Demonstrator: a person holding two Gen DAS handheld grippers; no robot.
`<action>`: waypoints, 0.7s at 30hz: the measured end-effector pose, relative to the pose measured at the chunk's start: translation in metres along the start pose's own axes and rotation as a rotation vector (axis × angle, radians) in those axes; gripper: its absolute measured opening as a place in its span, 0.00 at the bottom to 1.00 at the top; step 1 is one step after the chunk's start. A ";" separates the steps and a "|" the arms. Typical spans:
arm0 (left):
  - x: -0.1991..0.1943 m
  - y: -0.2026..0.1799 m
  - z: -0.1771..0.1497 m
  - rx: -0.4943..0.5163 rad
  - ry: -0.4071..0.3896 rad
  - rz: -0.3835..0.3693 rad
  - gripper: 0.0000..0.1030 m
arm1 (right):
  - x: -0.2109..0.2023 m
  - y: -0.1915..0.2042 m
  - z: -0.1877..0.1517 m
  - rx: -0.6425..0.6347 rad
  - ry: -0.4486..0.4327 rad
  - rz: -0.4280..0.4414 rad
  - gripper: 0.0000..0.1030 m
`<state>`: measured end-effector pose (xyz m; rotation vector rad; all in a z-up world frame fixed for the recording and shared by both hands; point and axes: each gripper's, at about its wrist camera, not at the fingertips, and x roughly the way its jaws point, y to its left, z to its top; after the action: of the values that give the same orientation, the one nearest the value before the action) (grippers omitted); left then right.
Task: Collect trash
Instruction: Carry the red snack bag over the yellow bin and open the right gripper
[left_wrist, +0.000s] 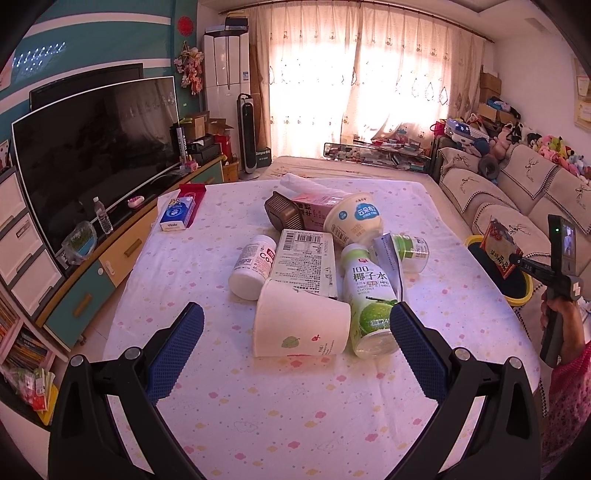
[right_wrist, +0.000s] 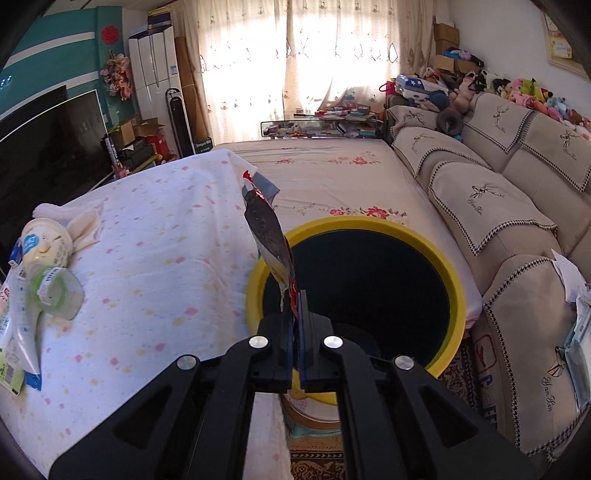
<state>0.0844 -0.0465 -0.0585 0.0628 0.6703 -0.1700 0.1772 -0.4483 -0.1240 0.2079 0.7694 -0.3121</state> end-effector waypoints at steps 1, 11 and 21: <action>0.002 -0.002 0.001 0.004 0.004 -0.001 0.96 | 0.008 -0.004 0.001 0.003 0.010 -0.014 0.02; 0.012 -0.018 0.007 0.028 0.015 -0.015 0.97 | 0.059 -0.036 0.009 0.061 0.100 -0.099 0.32; 0.031 -0.048 0.007 0.081 0.037 -0.068 0.96 | 0.022 -0.033 0.009 0.058 0.049 -0.068 0.41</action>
<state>0.1046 -0.0984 -0.0727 0.1212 0.7033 -0.2615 0.1866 -0.4861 -0.1360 0.2447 0.8178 -0.3948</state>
